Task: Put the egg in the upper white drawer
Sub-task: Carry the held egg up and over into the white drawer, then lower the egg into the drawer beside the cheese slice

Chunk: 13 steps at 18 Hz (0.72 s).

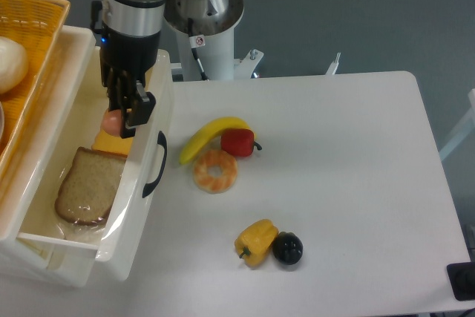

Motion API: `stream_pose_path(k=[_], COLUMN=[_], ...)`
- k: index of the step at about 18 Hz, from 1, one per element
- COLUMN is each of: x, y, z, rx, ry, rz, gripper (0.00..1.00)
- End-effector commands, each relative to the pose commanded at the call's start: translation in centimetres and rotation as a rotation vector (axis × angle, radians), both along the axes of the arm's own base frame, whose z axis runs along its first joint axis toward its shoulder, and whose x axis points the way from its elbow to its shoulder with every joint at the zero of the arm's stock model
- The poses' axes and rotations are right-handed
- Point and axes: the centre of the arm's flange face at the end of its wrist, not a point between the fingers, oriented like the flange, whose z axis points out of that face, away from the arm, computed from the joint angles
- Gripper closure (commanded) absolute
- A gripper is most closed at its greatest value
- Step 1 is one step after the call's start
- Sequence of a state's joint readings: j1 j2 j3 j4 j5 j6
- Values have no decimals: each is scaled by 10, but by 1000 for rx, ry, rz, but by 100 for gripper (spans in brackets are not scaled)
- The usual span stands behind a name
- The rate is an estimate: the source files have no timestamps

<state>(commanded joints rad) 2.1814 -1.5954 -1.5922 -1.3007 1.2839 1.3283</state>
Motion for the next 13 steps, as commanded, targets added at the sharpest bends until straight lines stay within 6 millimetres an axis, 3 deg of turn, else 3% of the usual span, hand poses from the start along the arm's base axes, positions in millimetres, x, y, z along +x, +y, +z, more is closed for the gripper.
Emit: stream_pose_path(k=[8,13], x=[16,25], y=[4,17], z=[-17,-41], rx=[-57,-95], ry=[12,-13], rz=[-33,-59], gripper=[76,76])
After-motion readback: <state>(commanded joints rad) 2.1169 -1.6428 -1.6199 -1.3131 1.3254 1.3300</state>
